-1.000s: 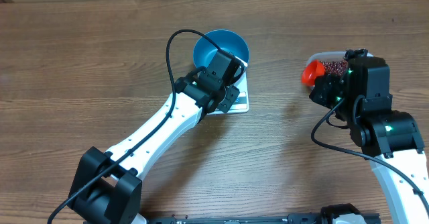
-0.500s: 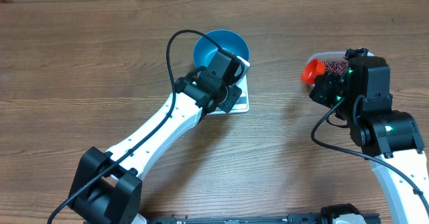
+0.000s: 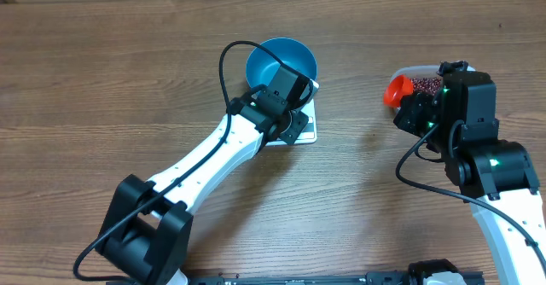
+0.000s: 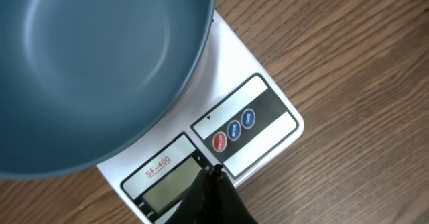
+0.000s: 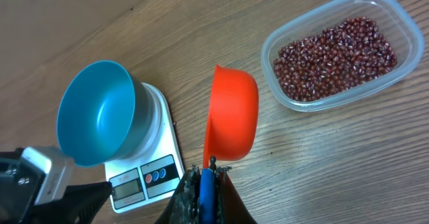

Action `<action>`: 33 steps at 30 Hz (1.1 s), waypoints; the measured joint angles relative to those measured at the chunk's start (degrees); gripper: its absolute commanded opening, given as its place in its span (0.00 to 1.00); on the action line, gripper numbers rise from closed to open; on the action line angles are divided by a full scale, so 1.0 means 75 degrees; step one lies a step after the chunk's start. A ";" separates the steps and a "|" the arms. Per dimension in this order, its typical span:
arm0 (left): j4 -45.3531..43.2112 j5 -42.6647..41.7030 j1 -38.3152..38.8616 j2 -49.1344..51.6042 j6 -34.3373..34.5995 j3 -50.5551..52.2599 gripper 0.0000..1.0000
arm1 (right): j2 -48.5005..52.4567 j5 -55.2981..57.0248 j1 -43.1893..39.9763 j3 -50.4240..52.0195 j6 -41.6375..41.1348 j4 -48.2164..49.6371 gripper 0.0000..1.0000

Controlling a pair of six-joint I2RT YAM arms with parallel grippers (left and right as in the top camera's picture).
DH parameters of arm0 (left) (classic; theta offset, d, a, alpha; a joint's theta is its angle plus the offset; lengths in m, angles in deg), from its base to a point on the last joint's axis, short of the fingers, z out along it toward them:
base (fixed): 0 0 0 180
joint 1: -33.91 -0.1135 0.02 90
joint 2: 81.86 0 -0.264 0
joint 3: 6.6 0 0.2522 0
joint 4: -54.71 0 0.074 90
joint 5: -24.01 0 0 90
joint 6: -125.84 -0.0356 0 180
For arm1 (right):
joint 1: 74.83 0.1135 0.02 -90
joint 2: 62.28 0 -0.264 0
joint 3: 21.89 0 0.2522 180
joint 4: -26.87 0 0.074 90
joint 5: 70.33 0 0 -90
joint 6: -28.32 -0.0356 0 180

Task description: Scoop item into bowl and weigh 150g on scale

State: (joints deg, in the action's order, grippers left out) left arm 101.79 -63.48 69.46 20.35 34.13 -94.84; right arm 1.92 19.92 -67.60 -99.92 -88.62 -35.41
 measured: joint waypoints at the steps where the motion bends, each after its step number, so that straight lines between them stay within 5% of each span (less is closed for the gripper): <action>1: -0.0026 0.0000 0.0000 0.0044 0.0000 0.0000 0.04 | 0.0012 0.0000 0.0000 0.0000 -0.0003 -0.0006 0.04; 33: -0.0452 0.0734 0.0221 0.0889 -0.0003 0.0000 0.04 | 0.0114 0.0003 0.0000 0.0000 -0.0003 0.0023 0.04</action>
State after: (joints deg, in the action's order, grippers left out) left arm 98.40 -57.97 71.12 27.02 34.11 -94.84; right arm 2.77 19.94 -67.60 -99.92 -88.64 -35.23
